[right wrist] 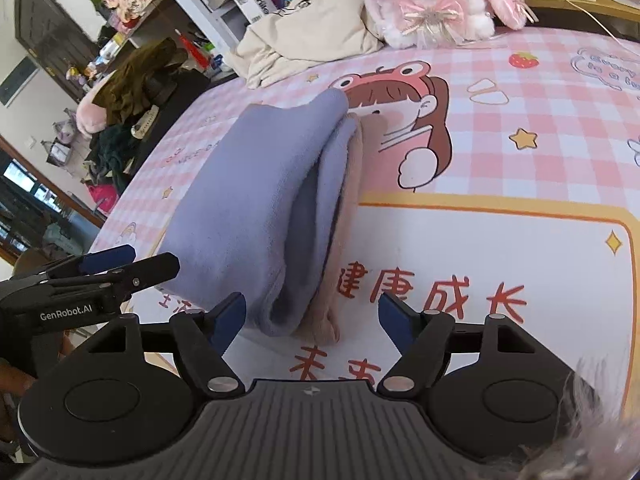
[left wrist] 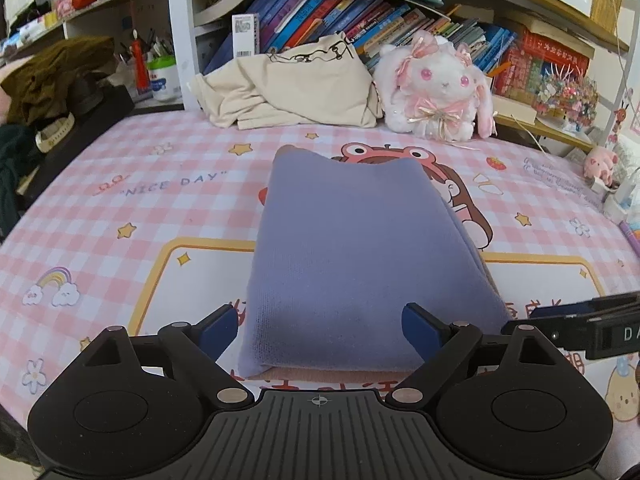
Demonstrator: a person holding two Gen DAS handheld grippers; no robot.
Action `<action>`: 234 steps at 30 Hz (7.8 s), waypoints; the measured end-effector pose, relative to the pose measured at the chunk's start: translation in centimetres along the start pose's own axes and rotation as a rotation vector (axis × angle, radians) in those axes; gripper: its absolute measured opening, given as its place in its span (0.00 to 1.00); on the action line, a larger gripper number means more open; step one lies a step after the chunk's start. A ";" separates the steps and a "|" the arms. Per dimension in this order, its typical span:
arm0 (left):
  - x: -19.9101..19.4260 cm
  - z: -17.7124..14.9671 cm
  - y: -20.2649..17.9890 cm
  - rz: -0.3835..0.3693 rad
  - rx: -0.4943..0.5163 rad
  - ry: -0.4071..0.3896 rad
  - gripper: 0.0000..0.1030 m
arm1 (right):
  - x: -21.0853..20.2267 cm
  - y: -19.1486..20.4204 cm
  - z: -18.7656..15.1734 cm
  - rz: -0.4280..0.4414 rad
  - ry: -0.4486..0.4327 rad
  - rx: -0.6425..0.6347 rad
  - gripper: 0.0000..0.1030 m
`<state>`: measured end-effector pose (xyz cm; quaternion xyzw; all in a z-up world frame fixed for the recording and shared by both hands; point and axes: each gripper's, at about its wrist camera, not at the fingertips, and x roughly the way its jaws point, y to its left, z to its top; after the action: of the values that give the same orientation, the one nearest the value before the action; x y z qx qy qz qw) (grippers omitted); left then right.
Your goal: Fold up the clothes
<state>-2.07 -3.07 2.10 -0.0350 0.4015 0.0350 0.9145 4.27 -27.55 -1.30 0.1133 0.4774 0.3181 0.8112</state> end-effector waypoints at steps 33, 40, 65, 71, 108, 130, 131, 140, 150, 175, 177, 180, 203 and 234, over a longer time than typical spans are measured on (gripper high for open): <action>9.3 2.7 11.7 -0.491 -0.355 0.246 0.86 | 4.3 1.9 2.1 -0.114 -0.059 0.392 0.68; 10.3 3.9 12.3 -0.484 -0.375 0.258 0.85 | 5.8 1.4 3.4 -0.122 -0.053 0.403 0.60; 9.9 4.9 11.1 -0.446 -0.276 0.252 0.69 | 5.5 2.0 3.2 -0.137 -0.040 0.317 0.42; 11.0 4.2 11.8 -0.503 -0.366 0.274 0.72 | 5.8 0.9 3.0 -0.076 -0.050 0.383 0.46; 10.1 4.3 9.8 -0.515 -0.273 0.243 0.53 | 4.5 4.4 2.6 -0.155 -0.110 0.148 0.28; 7.9 8.9 9.6 -0.547 -0.172 0.075 0.47 | 3.7 7.2 6.4 -0.191 -0.232 -0.039 0.25; 8.0 9.1 9.6 -0.544 -0.168 0.071 0.47 | 3.8 7.2 6.8 -0.191 -0.232 -0.039 0.25; 10.8 11.3 10.5 -0.533 -0.185 0.067 0.47 | 5.6 6.7 10.2 -0.198 -0.229 -0.034 0.25; 14.4 13.6 11.8 -0.531 -0.221 0.079 0.47 | 8.6 5.8 13.9 -0.201 -0.211 -0.025 0.26; 21.5 16.9 12.7 -0.488 -0.251 0.128 0.52 | 15.0 2.5 19.1 -0.251 -0.166 0.092 0.30; 21.4 16.9 12.6 -0.472 -0.240 0.123 0.54 | 15.0 2.4 19.1 -0.259 -0.171 0.097 0.40; 20.6 16.8 12.1 -0.428 -0.199 0.105 0.58 | 14.4 2.5 18.9 -0.280 -0.195 0.095 0.55; 9.4 8.3 7.1 -0.149 -0.032 -0.129 0.83 | 7.9 5.4 7.4 -0.488 -0.340 -0.083 0.89; 6.8 2.6 3.3 -0.006 0.035 -0.080 0.99 | 5.8 4.5 -0.1 -0.563 -0.281 -0.013 0.99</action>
<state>4.07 0.69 -1.26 -0.0188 0.3651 0.0266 0.9304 4.34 -20.51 -3.21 0.0144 0.3712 0.0651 0.9262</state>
